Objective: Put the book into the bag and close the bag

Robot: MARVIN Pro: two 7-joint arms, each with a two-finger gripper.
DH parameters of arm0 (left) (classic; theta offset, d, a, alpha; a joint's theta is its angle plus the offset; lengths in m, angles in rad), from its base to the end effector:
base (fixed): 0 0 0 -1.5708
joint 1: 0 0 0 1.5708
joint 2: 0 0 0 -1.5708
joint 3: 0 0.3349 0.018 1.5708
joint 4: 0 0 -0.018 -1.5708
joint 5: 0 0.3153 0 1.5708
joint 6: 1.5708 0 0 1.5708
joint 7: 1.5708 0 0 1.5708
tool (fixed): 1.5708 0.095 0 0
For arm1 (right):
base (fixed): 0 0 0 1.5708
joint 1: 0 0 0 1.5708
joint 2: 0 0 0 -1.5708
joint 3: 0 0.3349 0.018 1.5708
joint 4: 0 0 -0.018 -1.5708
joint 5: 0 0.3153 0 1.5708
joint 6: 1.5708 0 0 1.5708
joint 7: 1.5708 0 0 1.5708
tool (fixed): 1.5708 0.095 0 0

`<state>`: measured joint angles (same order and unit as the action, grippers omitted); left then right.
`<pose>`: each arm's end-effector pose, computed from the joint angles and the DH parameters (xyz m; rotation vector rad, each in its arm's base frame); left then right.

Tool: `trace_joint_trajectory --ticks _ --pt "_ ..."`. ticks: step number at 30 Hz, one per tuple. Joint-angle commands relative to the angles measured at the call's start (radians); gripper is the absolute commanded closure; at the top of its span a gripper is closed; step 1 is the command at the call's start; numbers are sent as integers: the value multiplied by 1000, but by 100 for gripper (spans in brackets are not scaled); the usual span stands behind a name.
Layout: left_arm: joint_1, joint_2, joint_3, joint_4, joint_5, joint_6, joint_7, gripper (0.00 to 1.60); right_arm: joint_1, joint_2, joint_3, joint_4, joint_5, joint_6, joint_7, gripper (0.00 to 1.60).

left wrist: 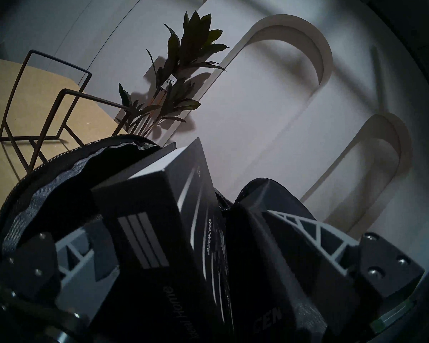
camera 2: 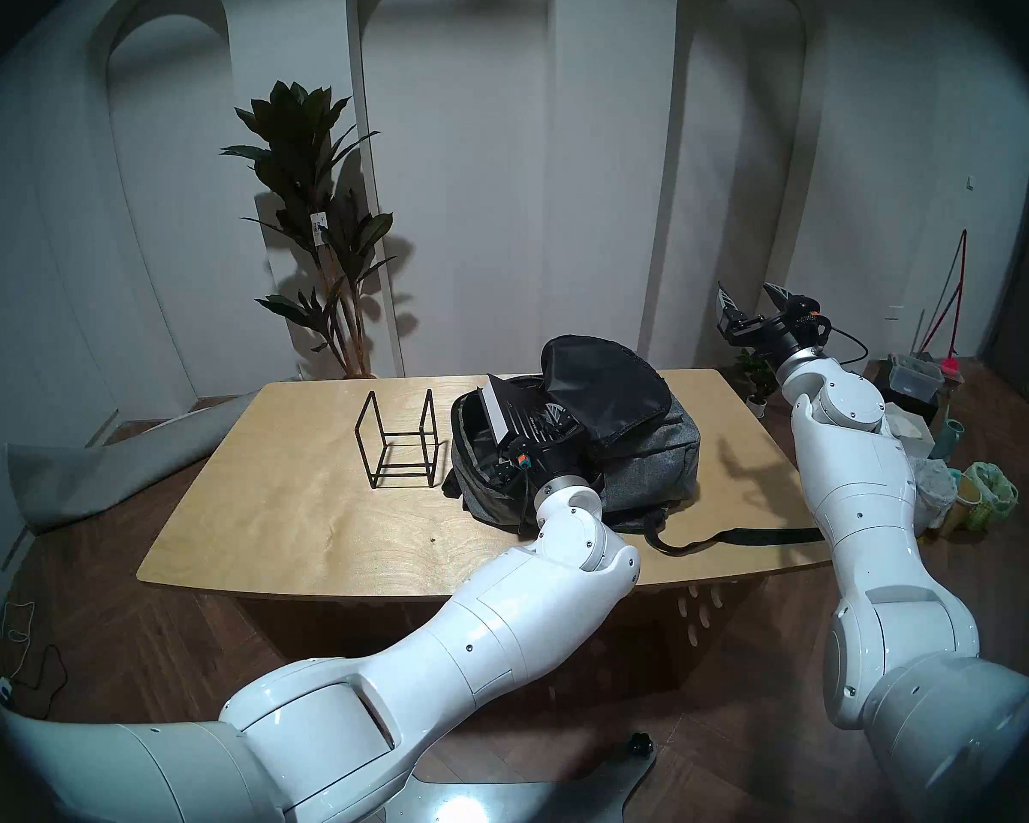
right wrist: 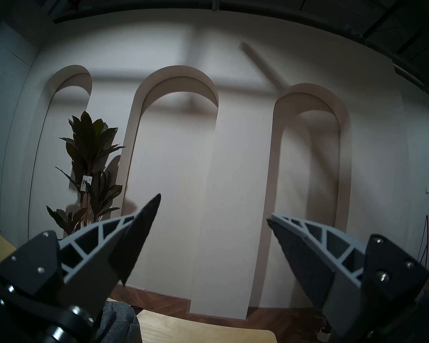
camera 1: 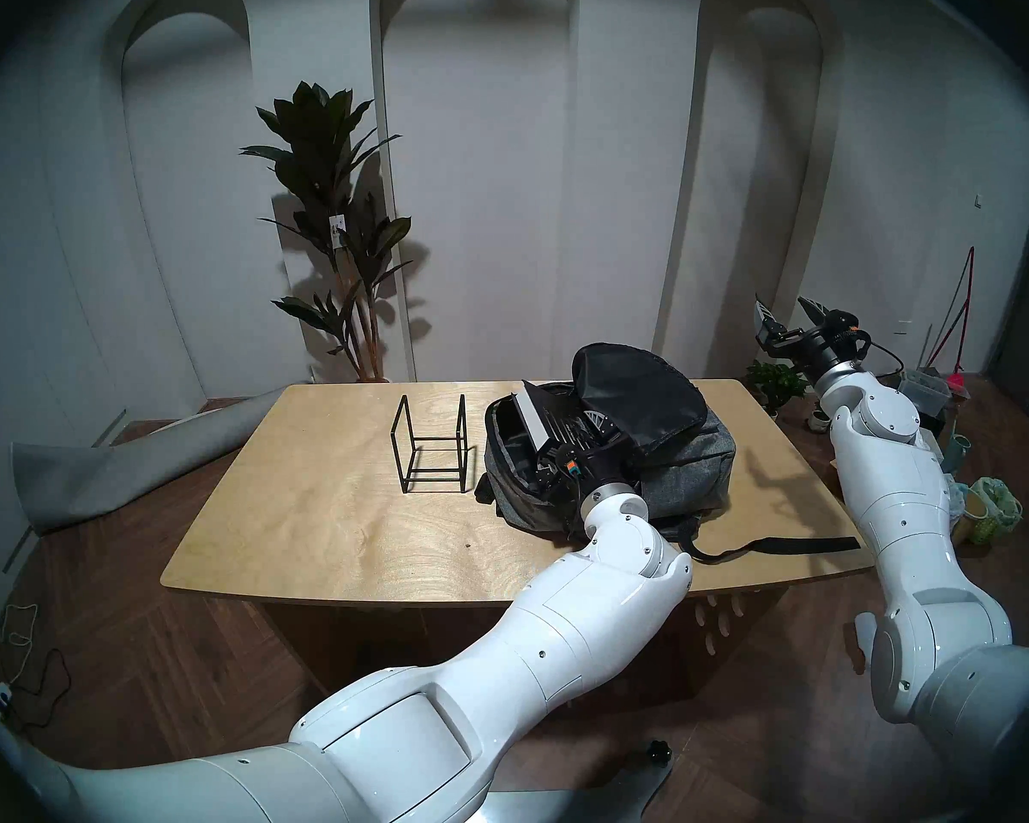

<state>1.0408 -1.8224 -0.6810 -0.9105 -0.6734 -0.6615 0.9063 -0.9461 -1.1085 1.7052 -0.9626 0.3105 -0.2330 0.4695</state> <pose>0.4725 -0.3080 -0.3320 1.8737 0.8561 1.9508 0.5720 -0.2569 -0.1885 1.8353 0.2381 2.5315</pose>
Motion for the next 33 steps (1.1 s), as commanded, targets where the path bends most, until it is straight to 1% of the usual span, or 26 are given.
trace_joint_trajectory --ticks 1,2,4,5,6,8,9,11,12,13,15,23,33 --pt "-44 17 50 -19 111 19 39 0 21 -5 12 -6 13 -10 -4 0" --pt "-47 18 55 -16 123 13 44 0 21 -6 12 -5 14 -10 -4 0" --pt "-56 25 74 -13 162 35 69 0 22 -8 15 -3 17 -9 -5 0" --pt "-65 30 91 -8 203 40 93 0 24 -9 17 1 19 -9 -5 0" --pt "-71 33 102 -6 224 56 108 0 25 -10 18 4 20 -8 -6 0" --pt "-73 34 107 -4 236 58 116 0 27 -11 18 6 20 -9 -6 0" --pt "-79 37 120 -6 259 92 134 0 30 -12 20 13 22 -9 -6 0" --pt "-81 38 126 -4 267 94 135 0 32 -12 20 17 23 -9 -6 0" --pt "-85 38 135 -4 280 118 147 0 35 -12 21 21 24 -9 -6 0" --pt "-87 37 141 3 288 121 148 0 36 -12 21 25 24 -9 -6 0" --pt "-92 36 157 8 313 149 167 0 39 -11 23 33 26 -11 -4 0" --pt "-98 39 181 6 355 196 220 0 36 -9 36 51 38 -16 1 0" --pt "-88 81 196 -61 392 246 291 0 22 -20 49 30 55 -12 11 0"
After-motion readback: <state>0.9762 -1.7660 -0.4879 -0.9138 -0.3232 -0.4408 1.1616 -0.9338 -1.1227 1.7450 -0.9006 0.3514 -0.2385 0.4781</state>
